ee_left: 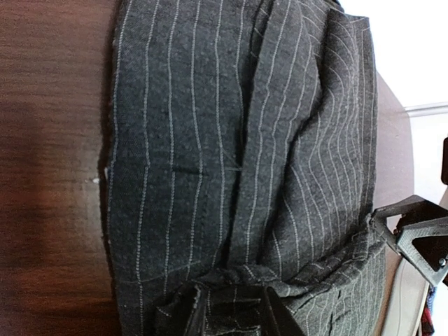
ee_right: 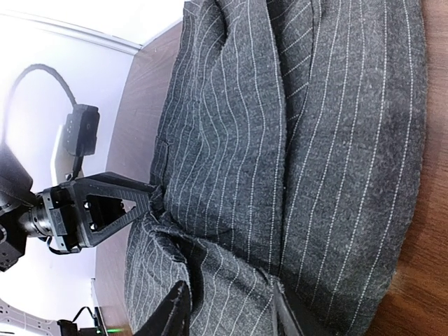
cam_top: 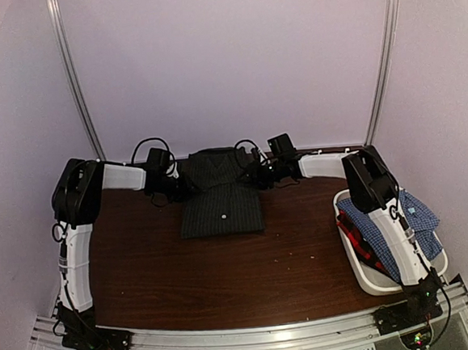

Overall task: Fold and stack the long sleeve shirts
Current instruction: Smooth out the 2/3-rectangle-folded shirt at the center of the board, then move the 2/3-rectangle-folded shirt to the center of the board.

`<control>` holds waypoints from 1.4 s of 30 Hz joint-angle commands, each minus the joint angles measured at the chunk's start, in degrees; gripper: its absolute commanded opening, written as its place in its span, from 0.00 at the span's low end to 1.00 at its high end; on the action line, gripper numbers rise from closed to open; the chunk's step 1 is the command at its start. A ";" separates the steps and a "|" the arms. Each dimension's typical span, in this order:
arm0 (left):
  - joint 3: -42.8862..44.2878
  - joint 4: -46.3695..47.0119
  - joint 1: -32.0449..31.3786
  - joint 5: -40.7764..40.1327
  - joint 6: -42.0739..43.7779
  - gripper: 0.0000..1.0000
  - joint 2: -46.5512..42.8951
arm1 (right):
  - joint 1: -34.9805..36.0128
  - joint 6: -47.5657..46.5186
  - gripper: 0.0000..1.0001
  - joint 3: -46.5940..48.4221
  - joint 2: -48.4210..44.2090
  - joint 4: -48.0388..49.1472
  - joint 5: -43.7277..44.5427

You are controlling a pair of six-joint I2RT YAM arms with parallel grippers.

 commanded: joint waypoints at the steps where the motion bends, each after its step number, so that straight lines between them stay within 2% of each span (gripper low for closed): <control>1: 2.64 -1.68 0.40 -1.23 1.86 0.30 -0.41 | -0.85 0.80 0.41 -0.59 0.41 1.62 -1.43; 8: 5.32 -5.18 1.59 -1.83 4.31 0.36 -5.11 | -1.49 -2.83 0.43 -0.39 -2.74 -2.42 -0.46; 14: 2.57 -6.81 2.30 -2.34 6.30 0.41 -11.14 | -1.41 -6.42 0.45 -2.83 -8.72 -5.75 1.60; 21: -11.01 -2.60 2.23 0.26 4.40 0.42 -21.42 | 0.03 -7.77 0.45 -18.79 -20.62 -0.98 3.33; 29: -27.51 3.58 0.58 2.25 1.41 0.43 -31.30 | 6.42 -5.75 0.45 -38.29 -32.46 7.99 5.37; 35: -34.87 5.66 -3.04 0.68 0.39 0.43 -33.48 | 10.37 -4.62 0.45 -43.00 -32.77 11.06 7.36; 42: -40.51 8.16 -3.73 -0.79 0.05 0.42 -34.34 | 11.40 -3.57 0.44 -47.95 -31.14 14.38 6.99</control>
